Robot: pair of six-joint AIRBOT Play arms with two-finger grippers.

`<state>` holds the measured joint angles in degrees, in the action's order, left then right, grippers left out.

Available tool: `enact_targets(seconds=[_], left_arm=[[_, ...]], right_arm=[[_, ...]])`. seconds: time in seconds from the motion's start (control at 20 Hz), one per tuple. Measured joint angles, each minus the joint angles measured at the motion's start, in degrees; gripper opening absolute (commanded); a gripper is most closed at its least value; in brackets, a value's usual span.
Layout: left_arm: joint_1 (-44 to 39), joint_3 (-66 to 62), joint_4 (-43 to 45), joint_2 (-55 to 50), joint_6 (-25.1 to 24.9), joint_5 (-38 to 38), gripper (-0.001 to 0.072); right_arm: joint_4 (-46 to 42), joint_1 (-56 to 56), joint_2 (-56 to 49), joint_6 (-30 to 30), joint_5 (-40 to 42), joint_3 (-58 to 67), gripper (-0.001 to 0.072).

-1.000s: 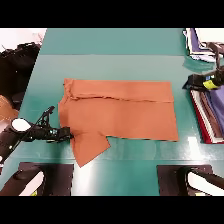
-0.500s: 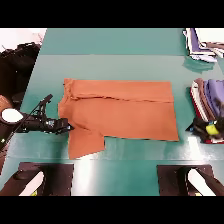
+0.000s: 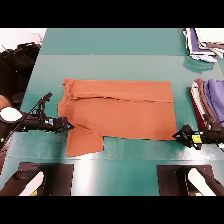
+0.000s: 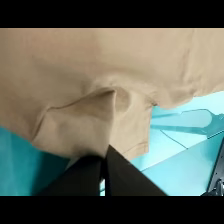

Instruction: Fold the shirts.

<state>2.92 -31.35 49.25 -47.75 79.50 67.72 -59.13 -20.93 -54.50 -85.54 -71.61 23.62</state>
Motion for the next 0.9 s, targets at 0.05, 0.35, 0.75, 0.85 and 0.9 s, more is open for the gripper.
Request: enact_targets(seconds=[0.05, 0.35, 0.75, 0.85, 0.9], left_arm=[[0.00, -0.02, 0.35, 0.02, -0.02, 0.04, 0.0026], [0.00, -0.07, 3.65, 1.05, 0.17, 2.58, 0.0024], [0.00, -1.18, 8.33, 14.84, 6.97, 17.35, 0.0026], [-0.02, -3.45, 8.33, 16.06, 8.07, 20.31, 0.0026], [-0.02, -4.92, 8.37, 16.09, 8.35, 20.33, 0.0025]], right_arm=[[-0.09, 1.46, -0.90, 0.09, 1.11, 0.74, 0.0078], [-5.29, 9.27, -2.32, 0.17, -0.81, 7.93, 0.0014], [-14.01, 12.70, 11.15, 0.15, -14.47, 13.14, 0.0012], [-15.28, 12.83, 14.38, -0.22, -16.92, 15.28, 0.0011], [-15.72, 12.92, 15.10, -0.42, -17.44, 16.90, 0.0011]])
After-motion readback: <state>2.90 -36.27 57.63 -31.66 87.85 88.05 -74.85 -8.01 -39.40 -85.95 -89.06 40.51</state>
